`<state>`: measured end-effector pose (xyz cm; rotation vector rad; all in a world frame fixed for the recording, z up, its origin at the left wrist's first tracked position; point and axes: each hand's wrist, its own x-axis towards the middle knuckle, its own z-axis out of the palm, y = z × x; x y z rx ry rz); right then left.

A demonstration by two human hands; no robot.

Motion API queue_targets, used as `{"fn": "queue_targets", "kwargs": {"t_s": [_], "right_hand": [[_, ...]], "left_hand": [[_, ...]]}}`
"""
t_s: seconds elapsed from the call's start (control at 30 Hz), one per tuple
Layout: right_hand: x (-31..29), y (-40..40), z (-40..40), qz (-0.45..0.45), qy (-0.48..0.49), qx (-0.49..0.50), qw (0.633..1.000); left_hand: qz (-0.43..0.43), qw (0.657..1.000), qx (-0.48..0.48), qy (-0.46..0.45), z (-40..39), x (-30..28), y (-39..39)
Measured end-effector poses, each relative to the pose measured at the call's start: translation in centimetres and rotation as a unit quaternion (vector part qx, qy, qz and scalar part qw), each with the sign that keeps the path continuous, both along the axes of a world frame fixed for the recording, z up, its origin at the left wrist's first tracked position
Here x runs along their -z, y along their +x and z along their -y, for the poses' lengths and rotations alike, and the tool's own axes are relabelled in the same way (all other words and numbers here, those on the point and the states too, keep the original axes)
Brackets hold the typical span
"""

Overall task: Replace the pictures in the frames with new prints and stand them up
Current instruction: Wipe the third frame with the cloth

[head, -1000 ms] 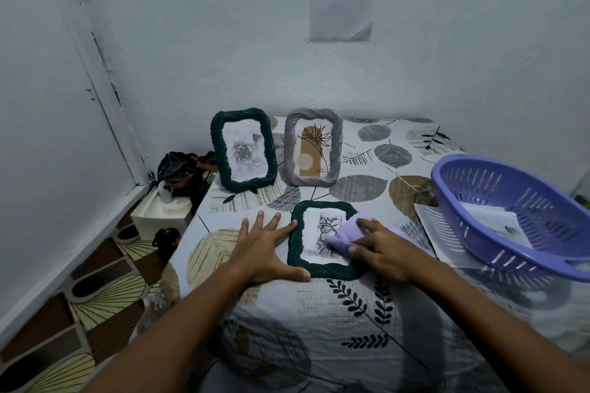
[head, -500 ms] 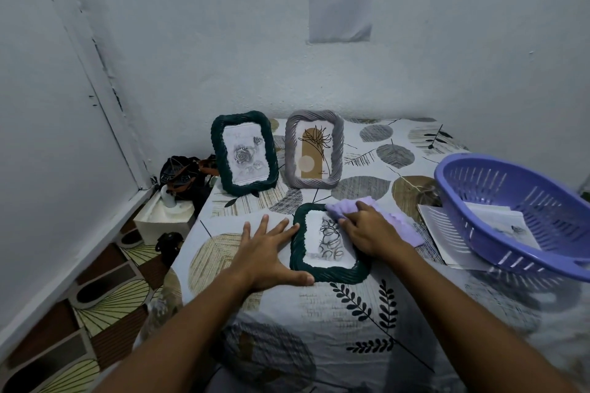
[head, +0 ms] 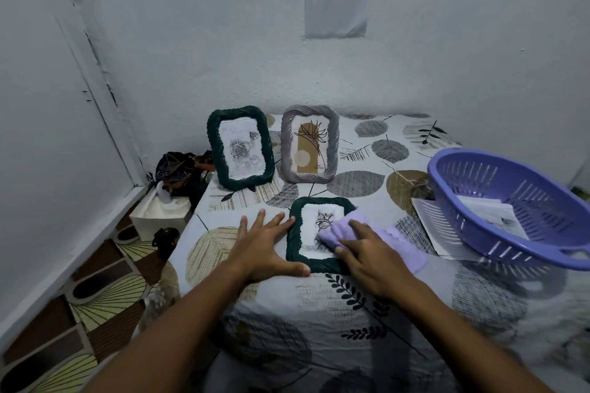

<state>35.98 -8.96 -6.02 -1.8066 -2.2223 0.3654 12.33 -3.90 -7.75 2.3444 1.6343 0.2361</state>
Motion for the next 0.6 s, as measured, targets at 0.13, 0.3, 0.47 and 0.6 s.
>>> {"fn": "queue_targets", "kwargs": {"t_s": [0.13, 0.3, 0.47, 0.6], "right_hand": [[-0.3, -0.2, -1.5, 0.019, 0.000, 0.020, 1.000], [-0.2, -0.6, -5.6, 0.030, 0.015, 0.045, 0.998], [-0.3, -1.2, -8.4, 0.031, 0.014, 0.045, 0.998], [-0.3, -1.2, -7.8, 0.028, 0.011, 0.037, 0.999]], "left_hand": [[-0.006, 1.000, 0.008, -0.002, 0.0, -0.1, -0.1], [-0.006, 1.000, 0.008, -0.003, 0.0, -0.1, -0.1], [-0.006, 1.000, 0.011, -0.004, -0.1, 0.0, -0.1], [-0.008, 1.000, 0.007, -0.003, -0.1, 0.1, -0.1]]}}
